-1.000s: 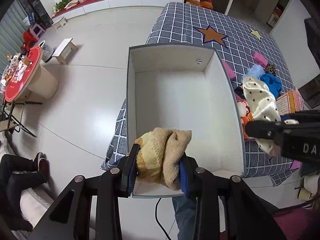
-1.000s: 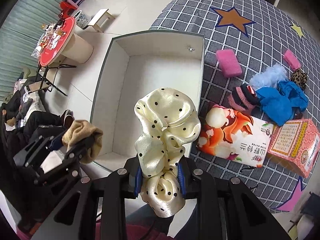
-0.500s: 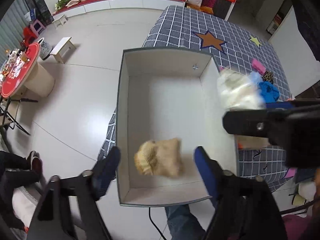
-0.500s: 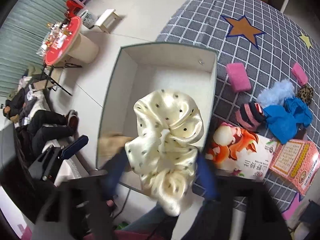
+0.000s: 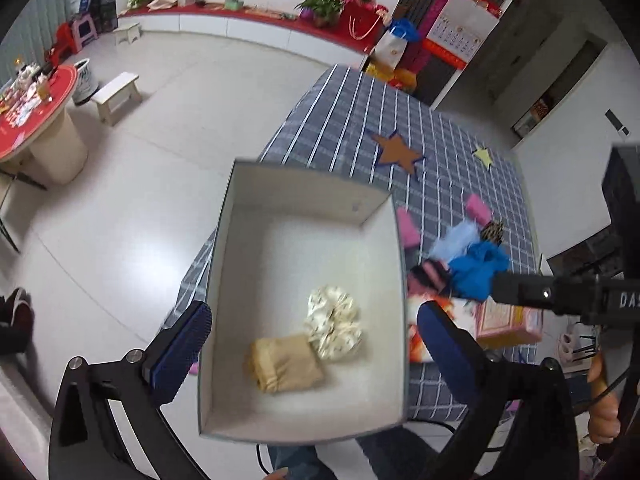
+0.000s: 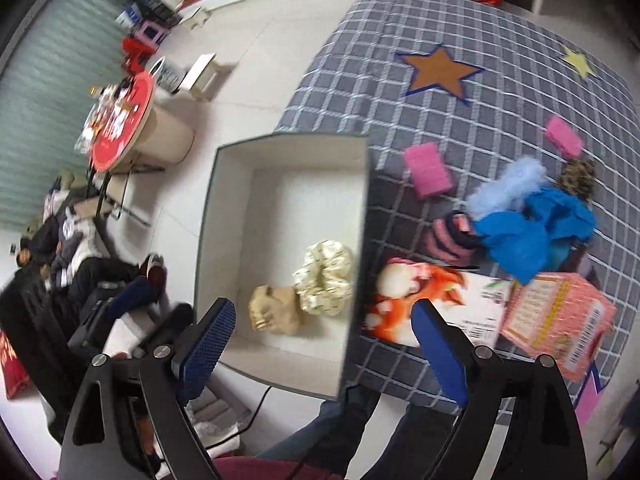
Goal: Organize soft objects
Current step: 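Move both tools back to the pile of soft items on the mat, then grasp the purple knit cap with the right tool while the left grasps the light-blue fluffy item, then carry the knit cap and fluffy item in both tools over the white box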
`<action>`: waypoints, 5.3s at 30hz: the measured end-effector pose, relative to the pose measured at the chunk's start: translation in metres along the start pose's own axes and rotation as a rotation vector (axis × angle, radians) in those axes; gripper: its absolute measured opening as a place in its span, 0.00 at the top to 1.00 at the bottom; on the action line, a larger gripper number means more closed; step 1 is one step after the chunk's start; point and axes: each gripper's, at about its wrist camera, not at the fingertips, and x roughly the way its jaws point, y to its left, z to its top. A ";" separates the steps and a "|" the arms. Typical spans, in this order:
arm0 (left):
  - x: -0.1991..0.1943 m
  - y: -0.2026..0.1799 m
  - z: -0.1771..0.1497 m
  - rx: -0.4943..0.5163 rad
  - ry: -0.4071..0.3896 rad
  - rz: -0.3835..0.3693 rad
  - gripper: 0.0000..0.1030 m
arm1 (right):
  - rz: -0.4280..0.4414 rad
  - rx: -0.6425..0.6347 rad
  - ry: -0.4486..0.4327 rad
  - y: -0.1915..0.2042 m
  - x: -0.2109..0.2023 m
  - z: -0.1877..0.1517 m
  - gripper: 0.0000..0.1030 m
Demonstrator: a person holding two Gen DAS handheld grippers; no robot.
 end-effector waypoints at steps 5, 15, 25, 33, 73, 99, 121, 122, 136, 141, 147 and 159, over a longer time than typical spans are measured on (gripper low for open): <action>0.007 -0.019 0.015 -0.008 0.036 -0.036 0.00 | -0.007 0.071 -0.049 -0.039 -0.028 0.003 0.12; 0.037 -0.067 0.024 0.081 0.131 0.029 0.00 | -0.038 0.270 -0.122 -0.140 -0.071 -0.001 0.12; 0.077 -0.137 0.042 0.257 0.202 0.061 0.00 | -0.048 0.475 -0.108 -0.235 -0.074 -0.032 0.12; 0.129 -0.195 0.057 0.375 0.265 0.080 0.00 | -0.045 0.571 -0.051 -0.285 -0.057 -0.048 0.12; 0.332 -0.267 0.029 0.676 0.606 0.151 0.00 | -0.158 0.392 0.191 -0.336 0.097 -0.006 0.12; 0.259 -0.275 0.098 0.557 0.323 0.094 0.72 | -0.080 0.457 0.009 -0.328 0.016 0.002 0.41; 0.102 -0.203 0.048 0.385 0.118 -0.003 0.72 | -0.077 0.418 -0.163 -0.241 -0.069 -0.046 0.41; 0.095 -0.199 0.045 0.381 0.113 -0.002 0.72 | -0.080 0.410 -0.169 -0.236 -0.071 -0.046 0.41; 0.041 -0.141 0.010 0.322 0.073 0.040 0.72 | -0.074 0.196 -0.154 -0.118 -0.052 -0.036 0.41; 0.032 -0.120 -0.001 0.293 0.073 0.082 0.72 | -0.060 0.116 -0.105 -0.086 -0.034 -0.033 0.41; 0.023 -0.092 -0.010 0.231 0.069 0.128 0.72 | -0.047 0.033 -0.051 -0.057 -0.016 -0.031 0.41; 0.003 -0.056 -0.027 0.138 0.059 0.169 0.72 | -0.031 -0.120 -0.013 -0.005 -0.001 -0.023 0.41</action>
